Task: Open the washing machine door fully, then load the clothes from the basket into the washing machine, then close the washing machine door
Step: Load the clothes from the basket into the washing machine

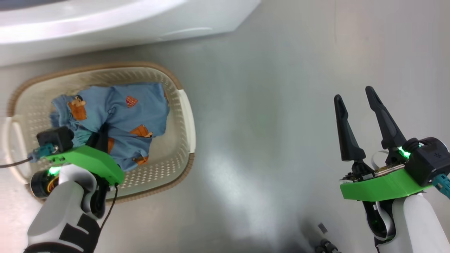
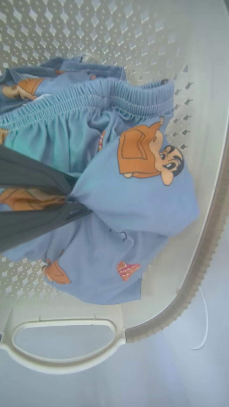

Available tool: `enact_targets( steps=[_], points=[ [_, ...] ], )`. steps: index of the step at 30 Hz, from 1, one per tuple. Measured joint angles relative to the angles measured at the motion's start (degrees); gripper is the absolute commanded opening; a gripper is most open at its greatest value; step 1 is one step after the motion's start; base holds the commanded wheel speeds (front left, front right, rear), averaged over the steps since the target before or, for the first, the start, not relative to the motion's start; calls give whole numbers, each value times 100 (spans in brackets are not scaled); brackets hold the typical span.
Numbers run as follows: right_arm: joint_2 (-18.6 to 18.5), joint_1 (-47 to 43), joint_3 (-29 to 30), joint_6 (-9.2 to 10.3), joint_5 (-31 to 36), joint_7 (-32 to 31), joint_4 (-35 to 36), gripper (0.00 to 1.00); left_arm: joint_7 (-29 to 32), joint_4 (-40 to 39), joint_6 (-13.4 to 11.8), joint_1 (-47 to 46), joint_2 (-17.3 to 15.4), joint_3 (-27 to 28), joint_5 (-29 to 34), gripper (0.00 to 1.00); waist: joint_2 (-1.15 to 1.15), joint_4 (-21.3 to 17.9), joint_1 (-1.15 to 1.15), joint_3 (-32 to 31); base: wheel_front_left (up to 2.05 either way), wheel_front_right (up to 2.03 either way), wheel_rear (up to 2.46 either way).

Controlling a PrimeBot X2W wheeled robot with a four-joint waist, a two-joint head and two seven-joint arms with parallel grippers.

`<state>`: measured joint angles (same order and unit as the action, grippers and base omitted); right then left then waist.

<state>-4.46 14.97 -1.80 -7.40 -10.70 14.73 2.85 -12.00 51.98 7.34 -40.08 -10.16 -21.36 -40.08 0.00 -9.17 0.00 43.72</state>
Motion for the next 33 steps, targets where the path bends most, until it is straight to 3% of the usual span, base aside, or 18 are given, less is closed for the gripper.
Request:
enact_targets(
  steps=[9, 22, 33],
  points=[
    [-16, -212, 104, 0, -3, 0, -51, 100, -212, -613, -12, 594, -67, 169, -65, 0, 0, 273, 0, -530, 0, 0, 0],
    [-19, -645, 294, 0, -53, 0, -107, 100, -221, -2151, -413, 2050, -43, 468, 163, 0, 0, 415, 0, -1401, 0, 0, 0],
    [-120, -1236, 490, 0, -53, 0, -157, 100, -221, -3366, -650, 3288, 188, 877, 743, 0, 0, 486, 0, -2292, 0, 0, 0]
  ],
)
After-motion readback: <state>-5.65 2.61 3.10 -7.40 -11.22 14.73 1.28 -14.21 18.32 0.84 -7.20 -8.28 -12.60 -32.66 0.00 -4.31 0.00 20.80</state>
